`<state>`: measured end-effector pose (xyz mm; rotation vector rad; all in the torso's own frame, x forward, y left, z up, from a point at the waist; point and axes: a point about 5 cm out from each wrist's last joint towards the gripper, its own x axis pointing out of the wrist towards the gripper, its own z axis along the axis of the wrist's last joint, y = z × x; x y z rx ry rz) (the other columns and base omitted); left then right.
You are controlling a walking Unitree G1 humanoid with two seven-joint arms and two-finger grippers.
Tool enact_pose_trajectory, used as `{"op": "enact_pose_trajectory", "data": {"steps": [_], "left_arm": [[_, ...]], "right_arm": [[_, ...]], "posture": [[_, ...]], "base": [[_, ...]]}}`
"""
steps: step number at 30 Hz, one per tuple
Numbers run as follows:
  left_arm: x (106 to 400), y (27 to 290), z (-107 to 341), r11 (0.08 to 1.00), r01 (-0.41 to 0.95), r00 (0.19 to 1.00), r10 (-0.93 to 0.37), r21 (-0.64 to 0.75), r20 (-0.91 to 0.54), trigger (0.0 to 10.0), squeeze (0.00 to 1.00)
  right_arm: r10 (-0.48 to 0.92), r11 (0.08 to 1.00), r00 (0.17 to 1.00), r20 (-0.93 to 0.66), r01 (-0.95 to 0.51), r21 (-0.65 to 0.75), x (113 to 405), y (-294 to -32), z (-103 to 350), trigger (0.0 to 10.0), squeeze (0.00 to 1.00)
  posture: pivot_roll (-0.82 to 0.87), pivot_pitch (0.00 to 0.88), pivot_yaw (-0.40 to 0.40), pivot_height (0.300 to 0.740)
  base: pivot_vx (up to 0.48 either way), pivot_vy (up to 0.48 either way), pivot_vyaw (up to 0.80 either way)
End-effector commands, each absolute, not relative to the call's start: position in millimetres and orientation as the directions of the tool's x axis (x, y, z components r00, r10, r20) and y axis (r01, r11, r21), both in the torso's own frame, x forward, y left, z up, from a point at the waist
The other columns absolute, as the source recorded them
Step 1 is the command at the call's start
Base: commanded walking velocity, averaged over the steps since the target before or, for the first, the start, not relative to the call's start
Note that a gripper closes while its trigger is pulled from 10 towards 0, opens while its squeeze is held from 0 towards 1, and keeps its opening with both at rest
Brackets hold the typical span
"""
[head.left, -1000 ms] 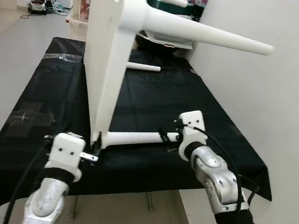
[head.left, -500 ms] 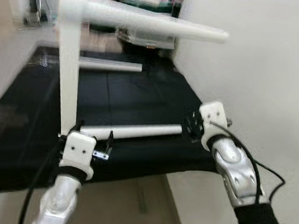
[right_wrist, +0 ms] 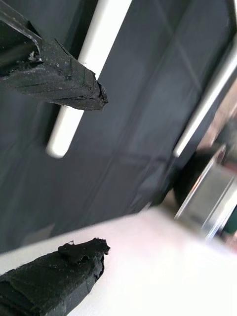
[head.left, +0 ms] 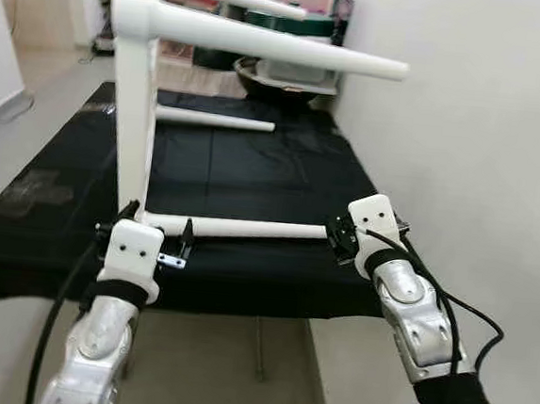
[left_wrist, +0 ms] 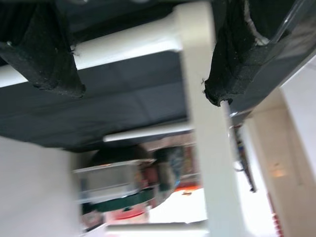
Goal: Building children table
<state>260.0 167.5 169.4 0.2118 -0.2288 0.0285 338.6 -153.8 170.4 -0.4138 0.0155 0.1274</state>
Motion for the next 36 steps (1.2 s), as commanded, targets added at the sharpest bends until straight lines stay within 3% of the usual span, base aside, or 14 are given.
{"op": "enact_pose_trajectory", "data": {"steps": [1, 3, 14, 28, 29, 32, 36], "left_arm": [[262.8, 166.0, 166.5, 0.979, -0.050, 0.977, 0.006, 0.198, 0.214, 10.0, 0.00], [265.8, 164.0, 165.7, 0.985, -0.042, 0.978, 0.006, 0.167, 0.209, 10.0, 0.00], [269.5, 166.0, 162.4, 0.991, -0.015, 0.982, -0.010, 0.135, 0.188, 10.0, 0.00], [271.7, 159.6, 157.6, 0.986, 0.093, 0.982, -0.114, 0.138, 0.153, 10.0, 0.00], [270.0, 151.3, 153.7, 0.971, 0.187, 0.972, -0.205, 0.146, 0.118, 10.0, 0.00], [266.9, 144.2, 149.4, 0.952, 0.268, 0.956, -0.282, 0.147, 0.085, 10.0, 0.00], [267.7, 151.2, 147.2, 0.963, 0.229, 0.967, -0.242, 0.143, 0.076, 10.0, 0.00]], "right_arm": [[0.123, 0.905, 0.992, -0.039, -0.128, -0.406, 337.5, -151.6, 167.8, 10.0, 0.00], [0.083, 0.934, 0.996, -0.026, -0.086, -0.347, 337.9, -155.1, 168.6, 10.0, 0.00], [0.033, 0.927, 0.999, -0.004, -0.032, -0.375, 338.8, -157.5, 169.8, 10.0, 0.00], [0.013, 0.928, 1.000, 0.002, -0.012, -0.373, 340.2, -156.2, 170.3, 10.0, 0.00], [0.012, 0.929, 1.000, 0.000, -0.011, -0.371, 340.2, -152.9, 169.5, 10.0, 0.00], [0.014, 0.928, 1.000, -0.004, -0.014, -0.371, 340.4, -150.3, 168.7, 10.0, 0.00], [0.017, 0.927, 1.000, -0.008, -0.018, -0.374, 340.4, -149.3, 167.9, 10.0, 0.00]], "posture": [[0.09, 0.000, -0.146, 0.740], [0.09, 0.000, -0.140, 0.740], [0.08, 0.000, -0.138, 0.740], [0.08, 0.000, -0.133, 0.740], [0.09, 0.000, -0.135, 0.740], [0.09, 0.000, -0.136, 0.740], [0.09, 0.000, -0.135, 0.740]], "base": [[0.000, 0.000, 0.80], [0.000, 0.000, 0.00], [0.167, 0.000, 0.00], [0.268, 0.000, 0.00], [0.000, 0.000, 0.00], [0.000, 0.000, 0.00], [0.000, 0.000, 0.00]]}}
